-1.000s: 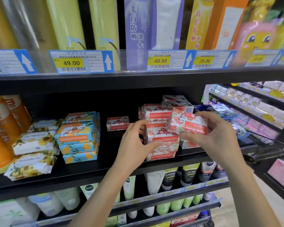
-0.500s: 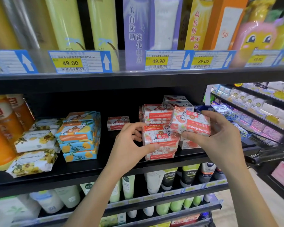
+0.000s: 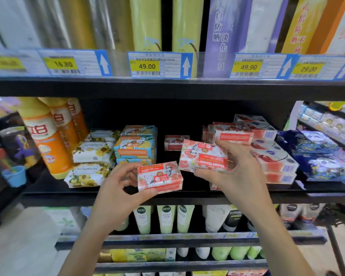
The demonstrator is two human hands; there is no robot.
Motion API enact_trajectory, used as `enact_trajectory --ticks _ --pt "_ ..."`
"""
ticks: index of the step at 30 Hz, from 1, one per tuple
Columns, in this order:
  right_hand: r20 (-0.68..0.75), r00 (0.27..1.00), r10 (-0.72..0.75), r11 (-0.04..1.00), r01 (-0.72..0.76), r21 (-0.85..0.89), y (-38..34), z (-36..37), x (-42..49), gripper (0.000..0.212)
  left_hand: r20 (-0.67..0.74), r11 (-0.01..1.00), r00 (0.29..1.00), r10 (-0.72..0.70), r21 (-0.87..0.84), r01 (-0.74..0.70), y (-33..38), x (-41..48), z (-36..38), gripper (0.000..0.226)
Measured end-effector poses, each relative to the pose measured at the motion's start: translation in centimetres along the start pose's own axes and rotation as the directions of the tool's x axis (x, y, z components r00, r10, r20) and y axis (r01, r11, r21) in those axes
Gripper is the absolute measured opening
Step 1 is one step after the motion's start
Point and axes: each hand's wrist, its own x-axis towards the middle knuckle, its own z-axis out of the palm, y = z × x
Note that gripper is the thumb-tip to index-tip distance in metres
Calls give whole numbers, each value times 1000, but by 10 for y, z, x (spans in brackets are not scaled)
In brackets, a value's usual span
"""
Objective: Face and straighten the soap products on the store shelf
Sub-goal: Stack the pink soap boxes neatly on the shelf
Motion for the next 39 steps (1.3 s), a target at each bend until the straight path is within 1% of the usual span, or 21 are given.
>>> enact_trajectory --ticks 4,8,10,15,17,22,24,26,29,31,32,39 --pt "94 995 19 998 -13 -62 -4 41 3 92 -43 997 999 -19 76 22 -20 -7 -26 65" --pt "118 990 83 984 -62 -167 -4 69 10 93 -70 996 997 -34 82 40 -33 -14 -43 66" --pt "134 983 128 977 -101 -190 -1 79 15 93 -79 995 996 -39 93 46 -38 -14 -47 67" --pt "174 966 189 970 -157 -185 12 99 20 90 -62 995 997 -41 88 47 -43 -13 -48 68" --pt "177 965 192 972 -162 -172 17 103 20 89 -54 996 998 -40 82 45 -43 -13 -47 68" --pt "184 961 207 978 -196 -75 24 105 21 91 -42 997 998 -47 57 50 -45 -11 -44 69" --pt "173 967 186 982 -177 -70 25 104 18 91 -39 998 998 -53 45 55 -47 -10 -43 70" --pt "130 982 134 988 -122 -97 24 102 14 84 -36 998 998 -55 37 56 -48 -11 -41 72" --pt "79 997 27 992 -17 -125 24 103 8 57 -39 998 997 -63 23 63 -49 -13 -39 70" --pt "75 997 18 988 -6 -157 25 106 8 40 -33 997 997 -74 8 74 -48 -13 -37 68" --pt "70 997 27 984 -14 -176 26 108 10 37 -29 997 997 -76 -2 76 -48 -13 -36 67" --pt "44 996 82 966 -69 -248 30 118 50 38 -16 998 998 -63 -23 63 -45 -12 -30 66"
